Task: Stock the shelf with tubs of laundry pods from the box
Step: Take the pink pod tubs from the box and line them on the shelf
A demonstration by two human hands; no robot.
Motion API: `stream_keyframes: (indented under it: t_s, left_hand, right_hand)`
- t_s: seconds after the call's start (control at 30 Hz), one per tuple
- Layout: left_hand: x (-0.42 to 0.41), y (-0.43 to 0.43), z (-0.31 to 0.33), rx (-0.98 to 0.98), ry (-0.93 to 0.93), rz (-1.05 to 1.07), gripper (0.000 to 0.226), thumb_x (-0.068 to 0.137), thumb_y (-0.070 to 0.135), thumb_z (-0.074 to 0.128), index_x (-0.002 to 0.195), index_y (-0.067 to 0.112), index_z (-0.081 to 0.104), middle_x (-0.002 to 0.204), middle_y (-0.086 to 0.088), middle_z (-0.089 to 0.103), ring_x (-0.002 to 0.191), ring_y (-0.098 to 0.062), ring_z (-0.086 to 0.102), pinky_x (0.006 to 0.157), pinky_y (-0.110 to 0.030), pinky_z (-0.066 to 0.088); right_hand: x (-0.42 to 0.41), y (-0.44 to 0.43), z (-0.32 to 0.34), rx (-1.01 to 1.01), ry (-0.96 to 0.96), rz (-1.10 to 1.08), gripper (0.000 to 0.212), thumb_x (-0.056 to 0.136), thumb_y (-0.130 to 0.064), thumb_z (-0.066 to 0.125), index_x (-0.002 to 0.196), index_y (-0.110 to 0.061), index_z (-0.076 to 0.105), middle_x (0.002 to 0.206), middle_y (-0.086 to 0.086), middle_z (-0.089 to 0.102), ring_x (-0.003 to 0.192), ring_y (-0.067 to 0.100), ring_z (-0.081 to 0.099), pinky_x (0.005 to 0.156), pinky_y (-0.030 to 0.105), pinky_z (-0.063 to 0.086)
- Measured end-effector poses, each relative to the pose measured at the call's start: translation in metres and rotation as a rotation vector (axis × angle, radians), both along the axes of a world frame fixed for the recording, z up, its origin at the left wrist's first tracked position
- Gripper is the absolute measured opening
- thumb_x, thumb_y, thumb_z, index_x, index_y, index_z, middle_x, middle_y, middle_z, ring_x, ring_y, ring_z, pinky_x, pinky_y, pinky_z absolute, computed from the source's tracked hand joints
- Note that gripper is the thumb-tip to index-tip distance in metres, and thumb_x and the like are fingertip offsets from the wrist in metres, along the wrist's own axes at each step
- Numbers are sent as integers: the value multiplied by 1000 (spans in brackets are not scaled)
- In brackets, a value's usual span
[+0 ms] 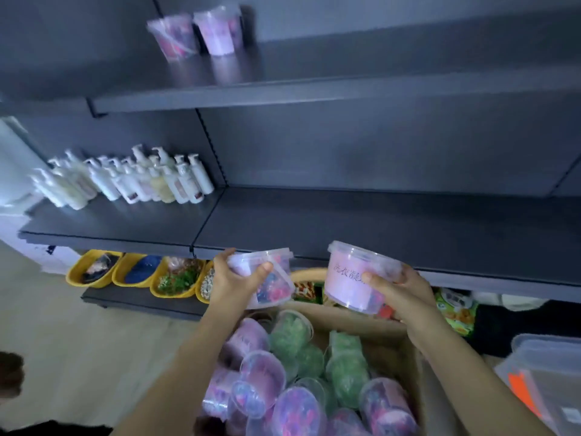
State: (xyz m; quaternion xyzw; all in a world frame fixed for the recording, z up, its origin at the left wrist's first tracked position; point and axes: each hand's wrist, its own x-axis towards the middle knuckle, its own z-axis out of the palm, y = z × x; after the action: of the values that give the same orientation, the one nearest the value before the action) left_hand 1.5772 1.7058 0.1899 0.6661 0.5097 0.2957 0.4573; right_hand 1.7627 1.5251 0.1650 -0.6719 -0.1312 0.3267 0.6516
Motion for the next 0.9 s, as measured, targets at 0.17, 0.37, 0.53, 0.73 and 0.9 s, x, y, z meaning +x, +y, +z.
stream_keyframes:
  t_s: [0.17, 0.37, 0.53, 0.73, 0.9]
  left_hand:
    - [14, -12, 87, 112, -146, 26, 62, 81, 25, 70, 130, 15, 35, 116, -3, 44, 103, -18, 48, 82, -26, 38]
    - [31, -5, 169, 227, -307, -14, 57, 79, 27, 70, 124, 19, 35, 121, -7, 51, 104, -22, 57, 85, -34, 50]
    - [50, 5, 218, 333, -322, -24, 59, 80, 27, 70, 126, 17, 34, 113, -2, 49, 96, -18, 54, 81, -29, 44]
    - [82, 35, 251, 375, -344, -42, 67, 78, 31, 72, 129, 15, 32, 112, 1, 47, 100, -17, 53, 80, -25, 40]
    - [111, 83, 263, 394, -359, -69, 75, 75, 32, 75, 132, 12, 31, 116, 1, 46, 101, -15, 50, 83, -26, 40]
  right_hand:
    - [23, -10, 96, 136, -144, 41, 49, 68, -10, 80, 113, -9, 60, 105, 3, 67, 87, 12, 63, 56, 17, 47]
    - [47, -8, 180, 210, -318, 35, 39, 65, -17, 82, 98, -18, 62, 101, 0, 68, 91, 14, 65, 70, 24, 48]
    - [65, 9, 226, 238, -416, -14, 45, 66, -26, 82, 104, -17, 59, 100, -4, 64, 88, 10, 61, 66, 21, 44]
    - [87, 53, 264, 250, -476, -54, 46, 67, -22, 82, 106, -18, 57, 95, -7, 61, 84, 9, 61, 67, 24, 49]
    - [104, 106, 278, 198, -538, -102, 45, 63, -28, 83, 98, -20, 57, 98, -3, 62, 80, 8, 61, 62, 25, 48]
